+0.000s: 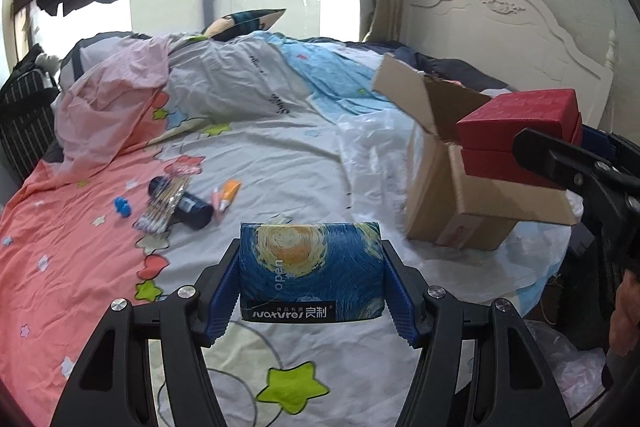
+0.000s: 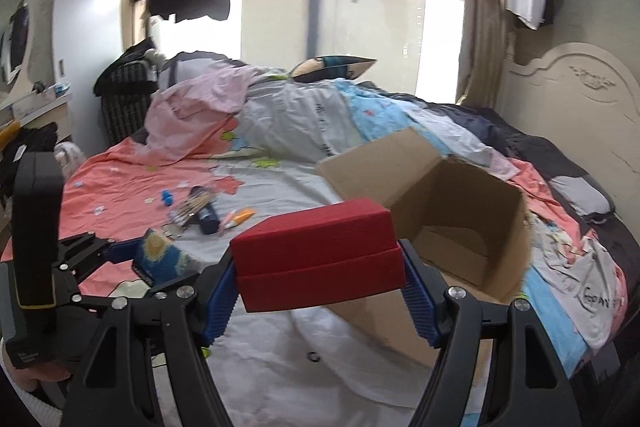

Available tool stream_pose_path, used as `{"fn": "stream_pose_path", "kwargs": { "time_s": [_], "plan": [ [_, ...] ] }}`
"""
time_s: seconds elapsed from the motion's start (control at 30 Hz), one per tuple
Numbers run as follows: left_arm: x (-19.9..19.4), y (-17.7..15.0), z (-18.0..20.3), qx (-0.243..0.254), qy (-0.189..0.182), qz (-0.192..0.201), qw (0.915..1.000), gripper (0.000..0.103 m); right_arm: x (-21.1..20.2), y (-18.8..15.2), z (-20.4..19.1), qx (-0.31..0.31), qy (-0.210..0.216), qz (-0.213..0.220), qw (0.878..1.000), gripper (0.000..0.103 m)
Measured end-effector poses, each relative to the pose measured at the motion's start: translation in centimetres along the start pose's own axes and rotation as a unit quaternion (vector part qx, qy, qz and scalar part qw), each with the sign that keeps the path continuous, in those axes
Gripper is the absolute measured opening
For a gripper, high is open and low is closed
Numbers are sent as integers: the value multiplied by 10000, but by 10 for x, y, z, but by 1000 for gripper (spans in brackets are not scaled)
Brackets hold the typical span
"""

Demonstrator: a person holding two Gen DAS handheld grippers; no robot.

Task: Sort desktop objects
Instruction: 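Carry the blue printed box and red box with both grippers to the cardboard box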

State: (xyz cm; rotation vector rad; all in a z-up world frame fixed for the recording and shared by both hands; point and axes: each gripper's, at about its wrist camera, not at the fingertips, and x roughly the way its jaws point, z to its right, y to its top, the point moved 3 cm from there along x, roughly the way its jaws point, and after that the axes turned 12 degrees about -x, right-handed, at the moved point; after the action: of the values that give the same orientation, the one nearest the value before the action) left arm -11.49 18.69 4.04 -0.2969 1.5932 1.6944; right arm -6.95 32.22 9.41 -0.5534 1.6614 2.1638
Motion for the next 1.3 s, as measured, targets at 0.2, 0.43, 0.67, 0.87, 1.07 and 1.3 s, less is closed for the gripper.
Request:
{"fn": "stream_pose_path", "kwargs": {
  "time_s": [0.2, 0.43, 0.67, 0.87, 1.07, 1.3],
  "plan": [
    [-1, 8, 27, 98, -263, 62, 9996, 66, -5, -2, 32, 139, -280, -43, 9995, 69],
    [4, 17, 66, 306, -575, 79, 9978, 66, 6, -9, 64, 299, -509, -215, 9980, 69],
    [16, 23, 96, 382, -971, -95, 9945, 66, 23, -18, 81, 361, -492, -359, 9975, 69],
    [19, 45, 117, 364, -1024, 78, 9941, 66, 30, -21, 97, 343, -522, -404, 9972, 69],
    [24, 58, 142, 562, -1050, 120, 9928, 66, 32, -27, 114, 395, -543, -392, 9970, 69],
    [39, 61, 149, 559, -1071, 28, 9927, 66, 35, -30, 126, 392, -574, -409, 9967, 69]
  ]
}}
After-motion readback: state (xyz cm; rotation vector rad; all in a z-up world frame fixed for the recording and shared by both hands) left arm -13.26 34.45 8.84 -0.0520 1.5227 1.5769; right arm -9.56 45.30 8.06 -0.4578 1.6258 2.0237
